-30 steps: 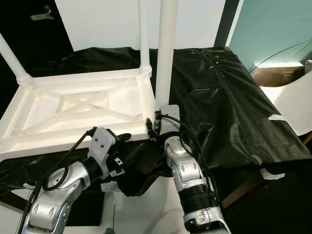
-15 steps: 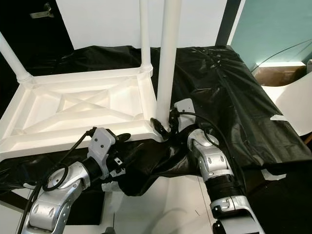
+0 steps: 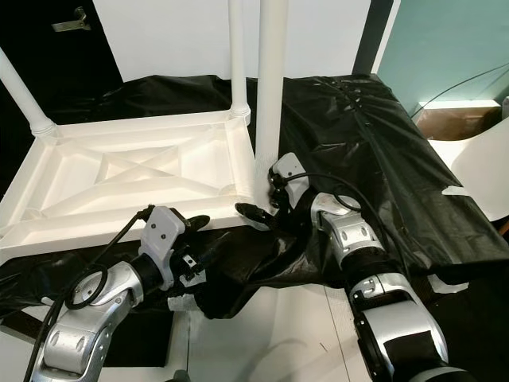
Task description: Building children table
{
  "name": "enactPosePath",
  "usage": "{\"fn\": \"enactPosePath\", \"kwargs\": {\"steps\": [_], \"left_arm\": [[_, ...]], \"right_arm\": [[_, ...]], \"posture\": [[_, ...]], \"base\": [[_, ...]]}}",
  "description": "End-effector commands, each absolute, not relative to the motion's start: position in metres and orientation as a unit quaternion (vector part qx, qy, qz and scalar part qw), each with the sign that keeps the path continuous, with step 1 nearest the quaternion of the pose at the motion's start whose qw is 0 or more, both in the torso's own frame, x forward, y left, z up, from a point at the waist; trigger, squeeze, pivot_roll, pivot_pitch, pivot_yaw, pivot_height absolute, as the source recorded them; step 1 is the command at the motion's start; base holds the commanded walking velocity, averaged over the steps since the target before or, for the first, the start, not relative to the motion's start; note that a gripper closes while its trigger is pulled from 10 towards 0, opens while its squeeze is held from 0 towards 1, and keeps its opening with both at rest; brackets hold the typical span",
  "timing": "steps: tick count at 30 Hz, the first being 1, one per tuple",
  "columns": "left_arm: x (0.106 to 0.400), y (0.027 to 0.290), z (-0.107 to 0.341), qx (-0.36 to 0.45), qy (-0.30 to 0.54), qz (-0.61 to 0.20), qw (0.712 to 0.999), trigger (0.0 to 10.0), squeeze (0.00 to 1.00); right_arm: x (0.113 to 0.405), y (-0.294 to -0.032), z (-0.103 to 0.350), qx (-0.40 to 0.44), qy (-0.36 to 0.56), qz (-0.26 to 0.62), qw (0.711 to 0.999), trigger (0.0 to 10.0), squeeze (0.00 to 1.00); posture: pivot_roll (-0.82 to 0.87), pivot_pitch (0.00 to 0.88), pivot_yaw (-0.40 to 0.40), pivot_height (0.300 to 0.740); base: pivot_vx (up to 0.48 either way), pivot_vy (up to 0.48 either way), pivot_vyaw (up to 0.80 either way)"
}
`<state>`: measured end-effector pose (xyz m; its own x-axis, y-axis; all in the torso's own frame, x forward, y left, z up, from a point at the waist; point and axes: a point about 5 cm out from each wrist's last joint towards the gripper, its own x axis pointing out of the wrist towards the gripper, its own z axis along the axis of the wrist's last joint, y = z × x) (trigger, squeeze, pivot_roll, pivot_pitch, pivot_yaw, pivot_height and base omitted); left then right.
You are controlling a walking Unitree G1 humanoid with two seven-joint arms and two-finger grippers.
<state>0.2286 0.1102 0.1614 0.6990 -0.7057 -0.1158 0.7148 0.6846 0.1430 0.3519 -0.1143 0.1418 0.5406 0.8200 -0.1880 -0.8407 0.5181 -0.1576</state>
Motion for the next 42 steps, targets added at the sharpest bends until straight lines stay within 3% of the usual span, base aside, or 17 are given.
{"fn": "enactPosePath", "kwargs": {"steps": [1,2,3,4,11,21,25,27,36,37,38,39,42], "left_arm": [[0.230,0.112,0.160,0.088,0.029,-0.362,0.927,10.0,0.00],[0.230,0.112,0.160,0.088,0.029,-0.363,0.927,10.0,0.00],[0.230,0.112,0.160,0.088,0.029,-0.363,0.927,10.0,0.00],[0.230,0.112,0.160,0.088,0.029,-0.363,0.927,10.0,0.00],[0.228,0.112,0.160,0.088,0.032,-0.365,0.926,10.0,0.00],[0.227,0.111,0.158,0.084,0.037,-0.368,0.925,10.0,0.00],[0.227,0.111,0.158,0.082,0.037,-0.368,0.925,10.0,0.00],[0.227,0.110,0.158,0.081,0.037,-0.369,0.925,10.0,0.00],[0.231,0.111,0.161,0.080,0.032,-0.366,0.926,10.0,0.00],[0.231,0.111,0.161,0.080,0.031,-0.367,0.926,10.0,0.00],[0.231,0.110,0.161,0.080,0.031,-0.367,0.926,10.0,0.00],[0.232,0.110,0.161,0.081,0.030,-0.368,0.926,10.0,0.00],[0.232,0.109,0.161,0.082,0.029,-0.372,0.924,10.0,0.00]], "right_arm": [[0.353,-0.115,0.142,-0.131,0.047,0.489,0.861,6.2,0.00],[0.354,-0.116,0.141,-0.133,0.047,0.492,0.859,4.7,0.00],[0.354,-0.117,0.141,-0.134,0.047,0.495,0.857,4.7,0.00],[0.355,-0.118,0.140,-0.133,0.049,0.495,0.857,0.0,0.00],[0.356,-0.120,0.135,-0.111,0.062,0.480,0.868,0.0,0.00],[0.351,-0.110,0.121,-0.054,0.095,0.312,0.944,0.0,0.00],[0.345,-0.101,0.118,-0.039,0.096,0.278,0.955,0.0,0.00],[0.334,-0.090,0.114,-0.018,0.104,0.221,0.970,0.0,0.00],[0.314,-0.077,0.112,0.013,0.115,0.126,0.985,0.0,0.00],[0.313,-0.077,0.115,0.021,0.108,0.128,0.986,1.3,0.00],[0.313,-0.078,0.117,0.026,0.104,0.130,0.986,1.3,0.00],[0.313,-0.078,0.120,0.022,0.098,0.131,0.986,10.0,0.00],[0.313,-0.078,0.124,0.014,0.088,0.133,0.987,10.0,0.00]], "posture": [[0.07,0.016,0.006,0.740],[0.07,0.017,0.007,0.740],[0.07,0.017,0.007,0.740],[0.07,0.019,0.009,0.740],[0.07,0.029,0.012,0.740],[0.06,0.037,0.007,0.740],[0.06,0.039,0.005,0.740],[0.06,0.036,0.004,0.740],[0.05,0.045,0.003,0.740],[0.05,0.044,0.003,0.740],[0.05,0.044,0.003,0.740],[0.05,0.047,0.002,0.740],[0.04,0.041,0.003,0.740]], "base": [[0.000,0.000,0.00],[0.000,0.000,0.00],[0.000,0.000,0.00],[0.000,0.000,0.00],[0.000,0.000,0.00],[0.000,0.000,0.00],[0.000,0.000,0.00],[0.000,0.000,0.00],[0.000,0.000,0.00],[0.000,0.000,0.00],[0.000,0.000,0.00],[0.000,0.000,0.00],[0.000,0.000,0.00]]}}
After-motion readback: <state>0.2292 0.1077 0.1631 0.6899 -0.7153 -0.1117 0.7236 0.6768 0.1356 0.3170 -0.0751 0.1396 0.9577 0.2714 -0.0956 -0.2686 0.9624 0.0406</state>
